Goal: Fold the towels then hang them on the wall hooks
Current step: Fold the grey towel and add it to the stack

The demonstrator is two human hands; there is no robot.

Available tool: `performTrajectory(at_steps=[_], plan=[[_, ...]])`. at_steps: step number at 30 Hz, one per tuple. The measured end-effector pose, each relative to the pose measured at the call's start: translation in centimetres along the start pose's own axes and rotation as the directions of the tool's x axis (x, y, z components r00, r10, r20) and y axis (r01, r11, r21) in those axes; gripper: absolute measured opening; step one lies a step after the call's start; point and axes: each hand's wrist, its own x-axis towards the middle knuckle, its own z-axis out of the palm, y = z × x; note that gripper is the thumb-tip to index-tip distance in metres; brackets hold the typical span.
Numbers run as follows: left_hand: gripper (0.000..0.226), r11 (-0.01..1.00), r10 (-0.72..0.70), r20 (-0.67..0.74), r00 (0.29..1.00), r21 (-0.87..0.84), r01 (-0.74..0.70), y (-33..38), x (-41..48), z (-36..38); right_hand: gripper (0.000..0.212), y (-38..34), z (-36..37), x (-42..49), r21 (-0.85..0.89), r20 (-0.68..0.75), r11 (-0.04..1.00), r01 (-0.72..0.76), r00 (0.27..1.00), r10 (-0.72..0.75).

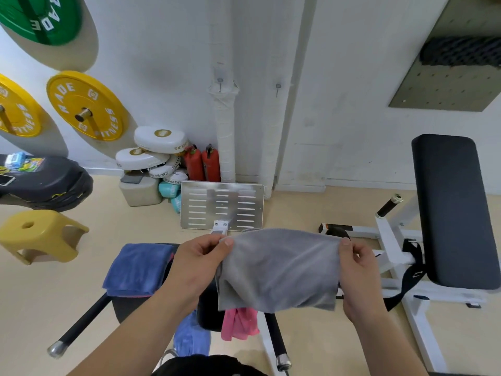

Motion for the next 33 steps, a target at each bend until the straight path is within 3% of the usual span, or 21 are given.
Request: performTrajectory(at_steps=[4,11,15,19,24,28,33], plan=[[0.013,0.999,-0.011,-0.028,1.0,0.037,0.012,-0.2,0.5,-0.1,0.023,-0.1,0.2,-0.3,0.012,0.022,1.0,-0.002,1.0,0.002],[0.004,0.998,-0.041,-0.232,0.972,-0.058,0.028,0.8,1.6,-0.8,0.02,-1.6,0.3,-0.5,0.09,0.009,0.996,0.023,1.0,-0.024],[0.003,0.995,-0.062,-0.112,0.992,-0.085,0.053,1.4,0.4,1.6,0.009,-3.3,2.6,-2.4,0.094,0.132,0.995,0.028,0.99,-0.041],[0.004,0.994,-0.041,0.042,0.998,-0.099,0.046,1.6,-1.7,4.9,0.016,-3.5,5.5,-5.6,0.061,0.348,0.998,0.024,0.936,-0.043],[0.022,0.999,-0.029,0.132,0.991,-0.028,0.033,0.8,-2.3,5.1,0.008,-2.6,5.7,-6.6,0.068,0.353,0.998,0.009,0.935,-0.033],[0.025,1.0,-0.015,0.101,0.995,0.013,0.014,0.7,-2.3,5.2,0.008,-2.6,5.2,-6.3,0.026,0.369,0.999,0.019,0.929,-0.028],[0.029,0.999,-0.046,0.158,0.986,0.034,0.041,0.6,-2.5,5.1,0.013,-2.0,5.2,-6.3,-0.002,0.383,0.999,0.051,0.923,-0.046]])
